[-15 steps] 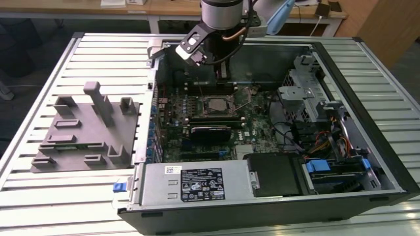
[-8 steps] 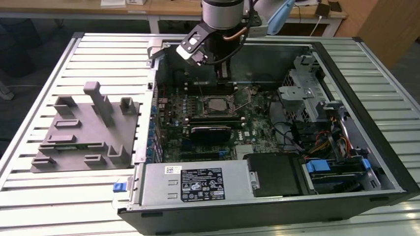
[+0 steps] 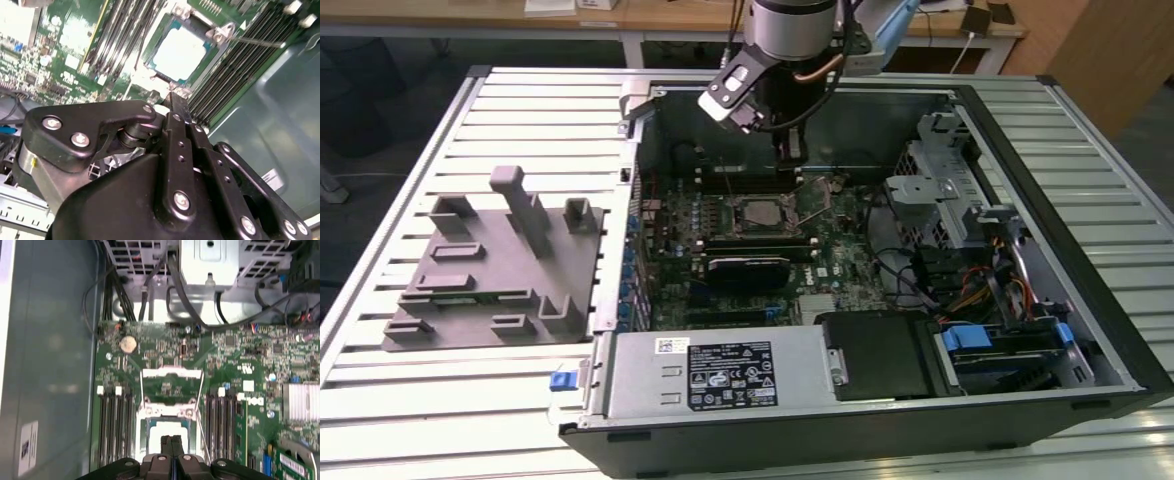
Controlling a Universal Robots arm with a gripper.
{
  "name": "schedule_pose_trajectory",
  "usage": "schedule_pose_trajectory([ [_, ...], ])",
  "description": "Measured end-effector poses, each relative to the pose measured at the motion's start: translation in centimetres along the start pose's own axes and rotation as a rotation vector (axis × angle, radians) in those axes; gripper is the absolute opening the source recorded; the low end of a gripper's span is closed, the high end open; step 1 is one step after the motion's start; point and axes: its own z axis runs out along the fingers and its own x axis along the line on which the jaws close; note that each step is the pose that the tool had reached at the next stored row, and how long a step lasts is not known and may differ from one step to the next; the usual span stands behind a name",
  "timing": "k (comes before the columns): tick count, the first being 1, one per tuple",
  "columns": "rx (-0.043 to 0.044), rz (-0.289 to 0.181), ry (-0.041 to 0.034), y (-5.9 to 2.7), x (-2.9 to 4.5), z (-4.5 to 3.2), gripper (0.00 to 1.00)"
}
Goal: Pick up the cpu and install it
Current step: 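Close the cpu cover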
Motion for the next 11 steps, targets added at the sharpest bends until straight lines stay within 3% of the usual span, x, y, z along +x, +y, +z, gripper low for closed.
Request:
schedule_pose_trajectory([
  [11,0.0060,0.000,0.0001,3.16,-0.04,0.23,0.11],
])
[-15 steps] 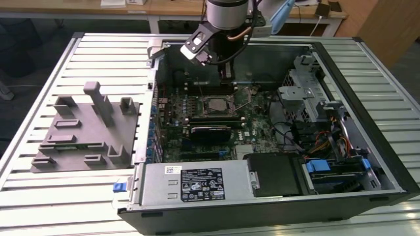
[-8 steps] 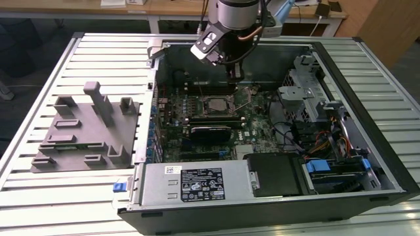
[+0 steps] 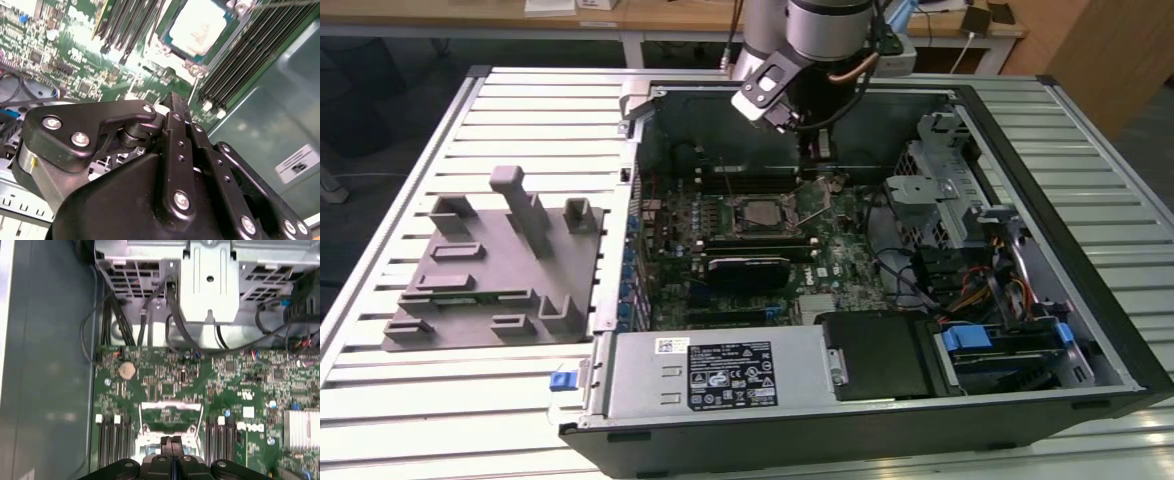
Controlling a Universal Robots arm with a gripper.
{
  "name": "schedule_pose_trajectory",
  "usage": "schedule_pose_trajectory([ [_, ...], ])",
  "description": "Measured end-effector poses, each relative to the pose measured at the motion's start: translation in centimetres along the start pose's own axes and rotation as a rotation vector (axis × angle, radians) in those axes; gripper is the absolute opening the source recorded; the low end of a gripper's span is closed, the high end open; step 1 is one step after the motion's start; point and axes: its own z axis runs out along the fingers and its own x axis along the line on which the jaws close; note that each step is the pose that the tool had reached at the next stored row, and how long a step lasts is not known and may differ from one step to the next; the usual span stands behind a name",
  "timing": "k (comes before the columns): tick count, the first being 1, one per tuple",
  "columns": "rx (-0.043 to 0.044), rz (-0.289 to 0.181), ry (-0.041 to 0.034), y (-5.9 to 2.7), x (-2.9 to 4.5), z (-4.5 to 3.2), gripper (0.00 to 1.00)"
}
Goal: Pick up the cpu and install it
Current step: 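Close the cpu cover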
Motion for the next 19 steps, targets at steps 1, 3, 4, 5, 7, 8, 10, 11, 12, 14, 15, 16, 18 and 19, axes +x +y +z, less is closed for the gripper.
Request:
schedule_pose_trajectory([
  [1,0.0005,0.000,0.0000,0.27,0.00,0.02,0.11],
  [3,0.0017,0.000,0.0002,0.89,-0.01,0.07,0.11],
  [4,0.0027,0.000,0.0001,1.22,-0.02,0.09,0.11],
  [5,0.0038,0.000,-0.0002,1.56,-0.02,0.11,0.11],
  [7,0.0057,0.000,-0.0001,2.19,-0.03,0.17,0.11],
  [8,0.0063,0.000,0.0001,2.46,-0.03,0.20,0.11],
  [10,0.0075,0.000,0.0001,2.95,-0.04,0.25,0.11],
  [11,0.0082,0.000,0.0002,3.17,-0.04,0.28,0.11],
  [12,0.0088,0.000,0.0002,3.39,-0.05,0.31,0.11],
  [14,0.0100,0.000,0.0003,3.82,-0.05,0.38,0.11],
  [15,0.0107,0.000,0.0004,4.00,-0.05,0.45,0.11],
  [16,0.0113,0.000,0.0003,4.13,-0.05,0.54,0.11],
  [18,0.0131,0.000,0.0002,4.39,-0.06,0.82,0.11],
  [19,0.0142,0.000,0.0002,4.52,-0.07,0.97,0.11],
])
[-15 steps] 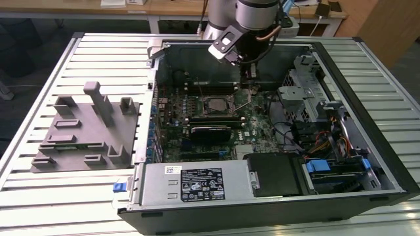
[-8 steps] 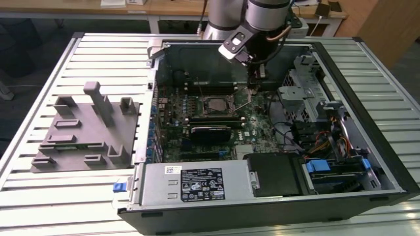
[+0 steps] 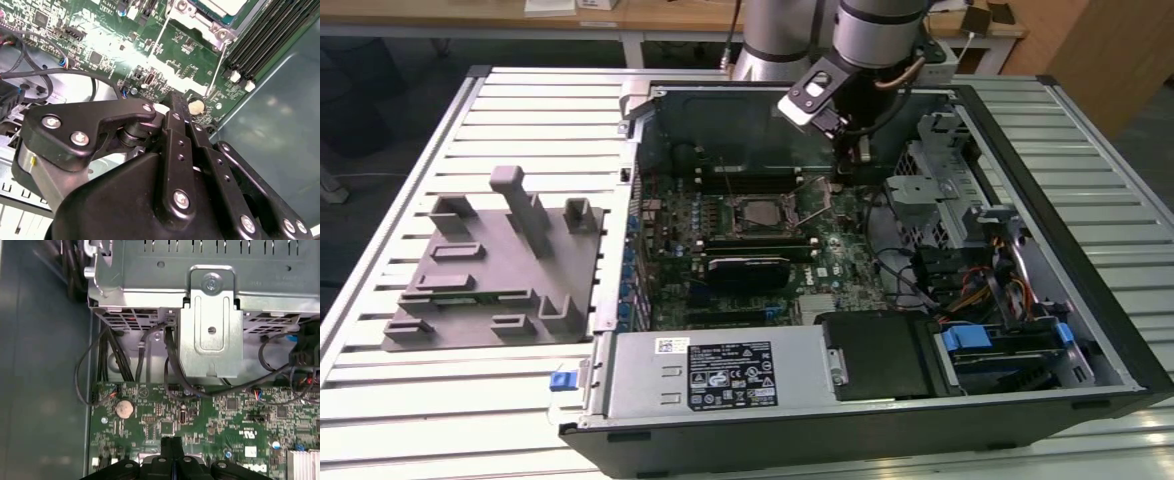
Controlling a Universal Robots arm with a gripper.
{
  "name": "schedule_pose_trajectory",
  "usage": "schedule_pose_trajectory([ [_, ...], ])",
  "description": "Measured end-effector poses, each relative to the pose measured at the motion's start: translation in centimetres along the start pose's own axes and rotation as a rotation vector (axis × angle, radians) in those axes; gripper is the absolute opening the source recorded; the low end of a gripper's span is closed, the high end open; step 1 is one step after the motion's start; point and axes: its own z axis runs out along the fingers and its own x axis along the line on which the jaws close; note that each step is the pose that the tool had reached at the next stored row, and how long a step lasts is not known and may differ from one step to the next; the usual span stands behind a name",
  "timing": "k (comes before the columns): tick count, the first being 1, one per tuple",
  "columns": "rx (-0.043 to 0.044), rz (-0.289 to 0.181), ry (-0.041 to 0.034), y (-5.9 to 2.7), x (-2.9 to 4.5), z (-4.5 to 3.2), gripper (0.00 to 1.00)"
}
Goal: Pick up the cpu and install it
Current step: 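Close the cpu cover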
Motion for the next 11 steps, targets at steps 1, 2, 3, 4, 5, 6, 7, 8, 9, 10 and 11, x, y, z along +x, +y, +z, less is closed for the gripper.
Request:
schedule_pose_trajectory([
  [1,0.0012,0.000,0.0001,0.13,0.00,0.12,0.11],
  [2,0.0024,0.000,0.0001,0.27,-0.01,0.23,0.11],
  [3,0.0035,0.000,0.0000,0.41,-0.01,0.34,0.11],
  [4,0.0046,0.000,0.0001,0.54,-0.01,0.45,0.11],
  [5,0.0058,0.000,0.0000,0.68,-0.02,0.56,0.11],
  [6,0.0071,0.000,0.0000,0.81,-0.02,0.68,0.11],
  [7,0.0088,0.000,0.0001,0.92,-0.03,0.81,0.11],
  [8,0.0108,0.000,0.0002,1.01,-0.03,0.94,0.11],
  [9,0.0132,0.000,0.0002,1.09,-0.03,1.08,0.11],
  [10,0.0162,0.000,0.0002,1.13,-0.04,1.23,0.11],
  [11,0.0199,0.000,0.0002,1.17,-0.04,1.40,0.11],
])
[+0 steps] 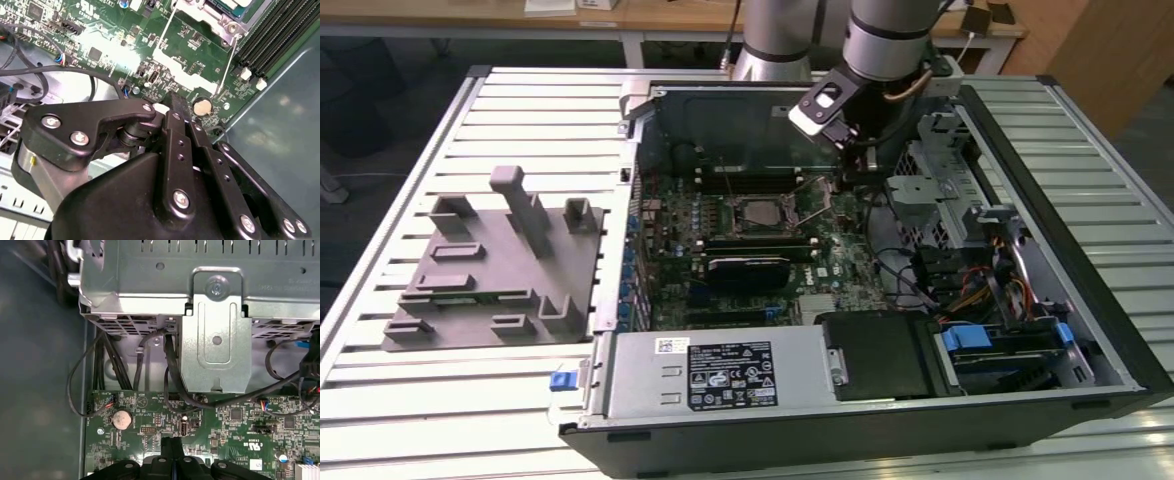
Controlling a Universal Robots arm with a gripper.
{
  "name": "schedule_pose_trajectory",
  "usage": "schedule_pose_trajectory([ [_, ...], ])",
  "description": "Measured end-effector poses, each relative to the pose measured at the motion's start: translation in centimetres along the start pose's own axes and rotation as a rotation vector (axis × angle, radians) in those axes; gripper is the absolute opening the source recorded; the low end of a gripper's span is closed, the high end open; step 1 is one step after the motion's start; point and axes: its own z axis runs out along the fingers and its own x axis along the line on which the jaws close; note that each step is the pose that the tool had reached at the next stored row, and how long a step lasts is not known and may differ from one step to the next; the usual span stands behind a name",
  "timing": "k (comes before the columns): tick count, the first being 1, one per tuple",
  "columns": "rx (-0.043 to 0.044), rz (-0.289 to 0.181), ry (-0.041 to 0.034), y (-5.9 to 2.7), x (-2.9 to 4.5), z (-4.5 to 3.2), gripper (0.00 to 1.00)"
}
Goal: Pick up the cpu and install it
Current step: 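Close the cpu cover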
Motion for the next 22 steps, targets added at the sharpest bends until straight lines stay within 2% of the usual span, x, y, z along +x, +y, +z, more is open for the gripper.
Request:
schedule_pose_trajectory([
  [5,0.0203,0.000,0.0004,0.06,-0.01,0.71,0.11],
  [12,0.0212,-0.018,0.0007,0.04,-0.02,1.17,0.11],
  [18,0.0213,-0.020,0.0009,0.02,-0.02,1.20,0.11],
  [22,0.0209,-0.020,0.0006,-0.47,-0.01,1.18,0.11],
])
